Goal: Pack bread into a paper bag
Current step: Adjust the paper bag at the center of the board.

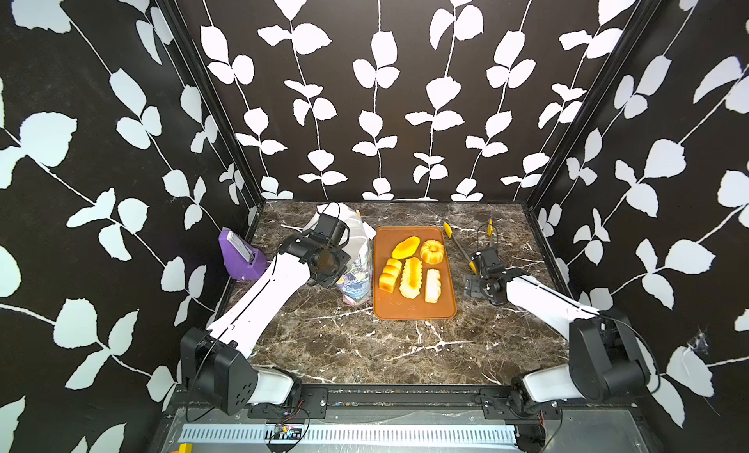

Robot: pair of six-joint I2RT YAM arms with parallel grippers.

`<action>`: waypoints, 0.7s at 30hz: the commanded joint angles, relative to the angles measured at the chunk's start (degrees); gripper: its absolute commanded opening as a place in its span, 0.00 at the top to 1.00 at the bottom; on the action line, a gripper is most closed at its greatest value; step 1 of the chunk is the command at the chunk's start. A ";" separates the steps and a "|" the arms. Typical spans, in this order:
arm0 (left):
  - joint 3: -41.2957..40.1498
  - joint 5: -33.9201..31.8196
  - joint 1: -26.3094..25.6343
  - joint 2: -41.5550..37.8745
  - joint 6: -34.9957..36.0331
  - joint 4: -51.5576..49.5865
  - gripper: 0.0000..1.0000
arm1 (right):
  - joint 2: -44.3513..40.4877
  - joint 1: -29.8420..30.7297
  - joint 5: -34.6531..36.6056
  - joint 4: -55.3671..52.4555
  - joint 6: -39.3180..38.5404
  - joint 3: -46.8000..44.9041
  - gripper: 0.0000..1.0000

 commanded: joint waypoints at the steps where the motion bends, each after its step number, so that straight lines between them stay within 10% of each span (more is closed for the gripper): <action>1: 0.11 0.31 -0.06 0.95 1.78 -0.78 1.00 | 2.73 -3.68 -7.32 4.39 -3.55 -1.12 0.01; 21: 0.68 0.41 -0.04 3.24 1.72 0.01 1.00 | 21.43 -8.06 -18.60 -0.41 -10.53 18.15 0.01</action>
